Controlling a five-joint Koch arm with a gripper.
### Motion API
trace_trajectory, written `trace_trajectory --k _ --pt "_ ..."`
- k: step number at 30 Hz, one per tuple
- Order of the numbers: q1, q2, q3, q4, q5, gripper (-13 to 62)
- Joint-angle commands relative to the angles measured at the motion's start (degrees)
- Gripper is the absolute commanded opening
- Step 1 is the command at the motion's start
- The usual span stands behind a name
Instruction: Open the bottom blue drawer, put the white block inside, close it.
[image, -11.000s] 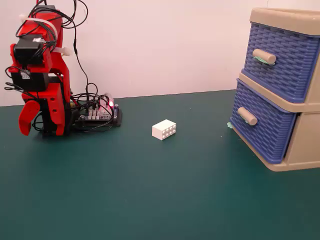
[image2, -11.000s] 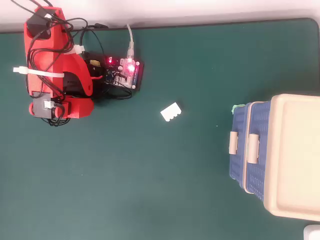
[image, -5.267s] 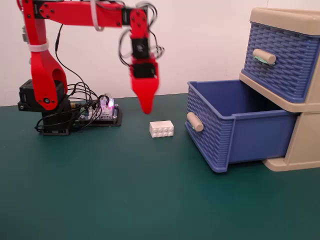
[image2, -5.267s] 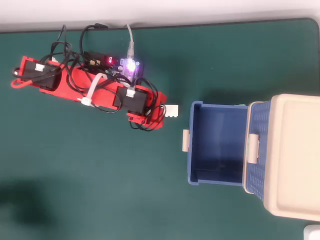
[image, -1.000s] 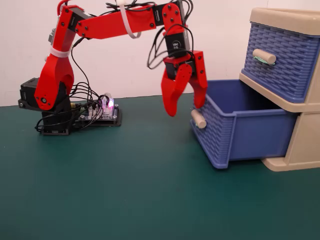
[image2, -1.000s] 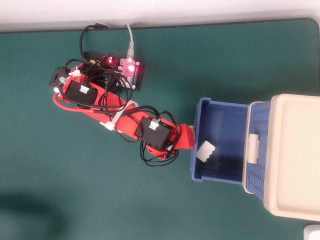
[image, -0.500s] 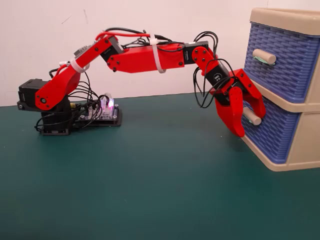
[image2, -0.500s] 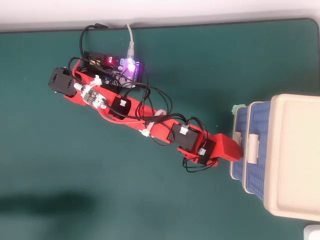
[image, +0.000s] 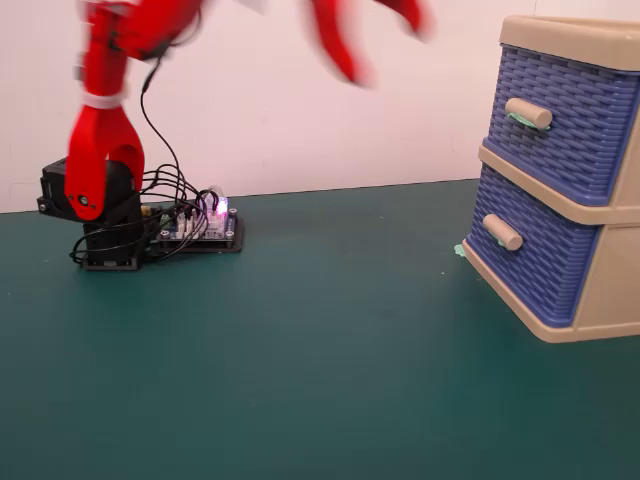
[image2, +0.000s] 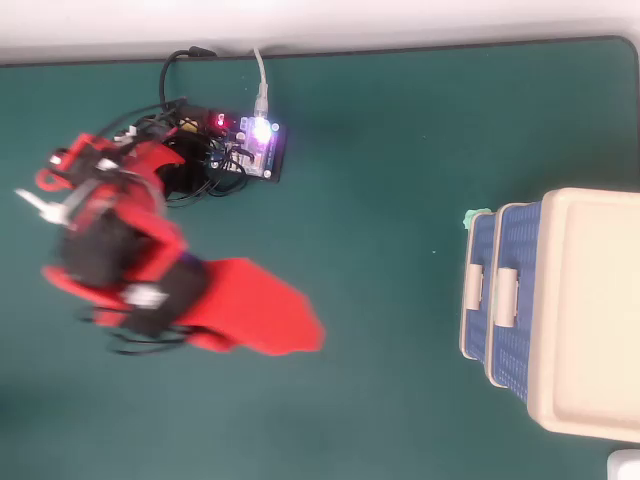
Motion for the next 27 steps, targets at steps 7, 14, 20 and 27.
trace_trajectory --k 7,14,20,27 --pt "27.51 16.35 28.74 6.24 -30.85 33.9" --pt "51.59 17.40 67.94 3.60 -51.15 33.8" --pt "54.23 28.04 98.53 -11.60 -50.98 33.8" --pt "53.96 48.34 123.93 -16.87 -51.33 34.4"
